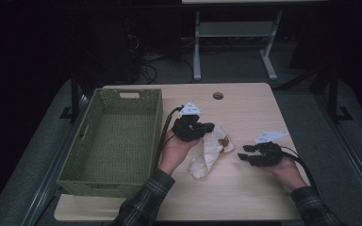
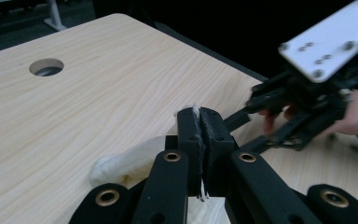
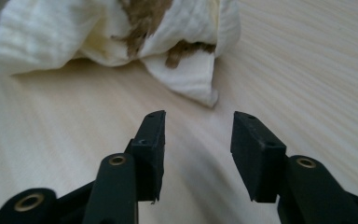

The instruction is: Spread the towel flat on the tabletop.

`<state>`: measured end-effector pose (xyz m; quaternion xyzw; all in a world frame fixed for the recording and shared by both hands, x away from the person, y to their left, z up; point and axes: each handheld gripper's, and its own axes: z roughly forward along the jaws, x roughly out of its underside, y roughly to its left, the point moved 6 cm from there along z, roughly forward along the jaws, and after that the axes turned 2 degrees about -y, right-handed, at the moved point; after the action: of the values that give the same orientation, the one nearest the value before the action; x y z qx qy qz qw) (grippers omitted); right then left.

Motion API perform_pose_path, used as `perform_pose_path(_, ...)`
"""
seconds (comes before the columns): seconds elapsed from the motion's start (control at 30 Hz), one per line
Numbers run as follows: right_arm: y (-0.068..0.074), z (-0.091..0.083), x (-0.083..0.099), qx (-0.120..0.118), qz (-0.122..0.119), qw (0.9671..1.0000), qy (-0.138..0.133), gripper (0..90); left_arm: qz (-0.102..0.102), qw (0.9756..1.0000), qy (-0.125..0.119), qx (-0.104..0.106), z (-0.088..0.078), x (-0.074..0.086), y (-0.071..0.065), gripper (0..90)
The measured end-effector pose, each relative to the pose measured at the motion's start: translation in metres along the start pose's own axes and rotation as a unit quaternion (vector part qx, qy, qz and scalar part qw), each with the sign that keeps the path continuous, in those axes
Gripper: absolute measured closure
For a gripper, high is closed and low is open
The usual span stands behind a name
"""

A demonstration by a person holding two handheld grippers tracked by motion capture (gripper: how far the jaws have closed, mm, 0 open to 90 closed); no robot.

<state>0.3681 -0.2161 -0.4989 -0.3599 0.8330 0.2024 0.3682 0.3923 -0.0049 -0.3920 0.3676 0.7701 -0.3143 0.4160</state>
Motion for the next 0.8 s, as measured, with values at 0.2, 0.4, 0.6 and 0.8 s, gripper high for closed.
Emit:
perform_pose_path(0.2,-0.006,0.023,-0.009,-0.014,-0.004,0.9999,0.009,59.5,-0.002,1.0,-0.001,0.0,-0.001,0.0,0.001,87.5)
perform_pose_path(0.4,-0.005,0.033,-0.012,-0.026,-0.002,0.9994,0.02,81.0,0.0,1.0,-0.003,-0.001,-0.002,-0.001,0.0,87.5)
perform_pose_path(0.6,-0.011,0.013,-0.011,-0.011,0.003,0.9999,0.011,88.8,0.0,0.9999,-0.013,-0.007,-0.008,-0.006,0.0,87.5)
perform_pose_path(0.8,-0.016,-0.01,0.0,0.01,0.001,0.9999,0.011,89.1,-0.003,0.9997,-0.016,-0.018,-0.011,-0.009,0.003,87.6)
